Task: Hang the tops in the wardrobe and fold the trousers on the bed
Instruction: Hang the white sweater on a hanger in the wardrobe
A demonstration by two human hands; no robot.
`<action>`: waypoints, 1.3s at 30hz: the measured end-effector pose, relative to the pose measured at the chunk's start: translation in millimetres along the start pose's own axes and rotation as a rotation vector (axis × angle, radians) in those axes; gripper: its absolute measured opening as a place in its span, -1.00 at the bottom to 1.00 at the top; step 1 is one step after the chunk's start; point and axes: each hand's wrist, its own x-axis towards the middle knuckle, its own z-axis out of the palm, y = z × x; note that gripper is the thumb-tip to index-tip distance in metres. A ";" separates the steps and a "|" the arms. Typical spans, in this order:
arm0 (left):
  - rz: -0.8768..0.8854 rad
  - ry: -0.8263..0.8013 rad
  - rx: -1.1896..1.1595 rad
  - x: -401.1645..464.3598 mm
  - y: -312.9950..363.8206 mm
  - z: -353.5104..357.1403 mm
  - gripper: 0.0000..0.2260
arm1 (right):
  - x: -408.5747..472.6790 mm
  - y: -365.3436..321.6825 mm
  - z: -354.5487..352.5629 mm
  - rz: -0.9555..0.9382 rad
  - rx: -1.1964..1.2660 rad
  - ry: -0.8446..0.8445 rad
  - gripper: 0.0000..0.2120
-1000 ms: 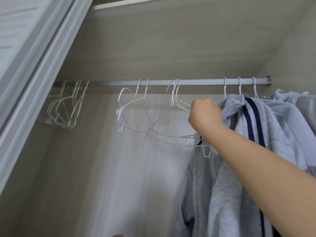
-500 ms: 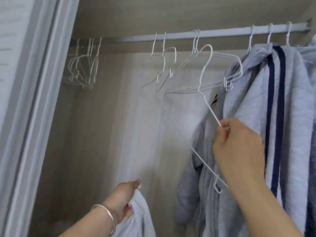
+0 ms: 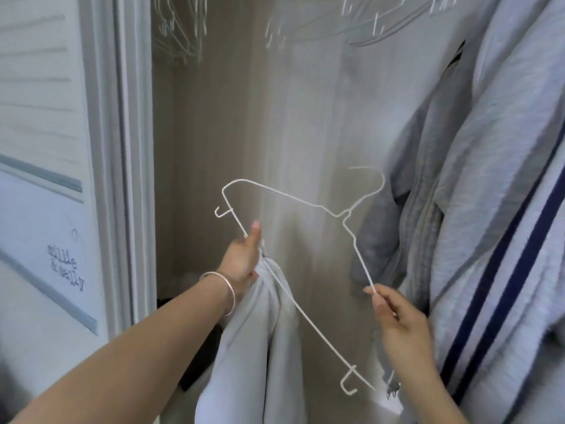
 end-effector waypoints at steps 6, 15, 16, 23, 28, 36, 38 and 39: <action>0.156 -0.147 0.427 -13.9 -9.2 -23.8 -0.60 | 15.3 -16.4 15.7 0.307 0.340 -0.420 -0.82; -0.195 -0.418 0.118 -25.8 -34.6 -68.5 -0.91 | 42.3 -22.7 5.5 0.351 0.391 -0.418 -0.75; -0.199 -0.357 0.109 -26.0 -34.6 -71.9 -0.90 | 42.7 -19.1 0.3 0.346 0.356 -0.420 -0.79; -0.124 -0.254 0.320 -36.6 -13.1 -70.0 -0.73 | 35.2 -11.4 9.0 0.154 -0.082 -0.646 -0.79; 0.050 -0.316 0.569 -42.6 -2.4 -64.5 -0.77 | 32.7 -19.3 30.0 0.096 -0.091 -0.650 -0.81; 0.244 -0.527 0.638 -78.6 26.4 -16.2 -0.83 | -12.4 14.5 99.3 0.169 -0.064 -0.581 -0.52; 0.234 -0.539 0.597 -77.3 31.0 -14.8 -0.66 | -20.6 22.6 102.4 0.239 0.061 -0.493 -0.47; 0.278 -0.543 0.666 -74.0 30.5 -14.8 -0.63 | -23.6 23.9 101.3 0.282 0.133 -0.477 -0.48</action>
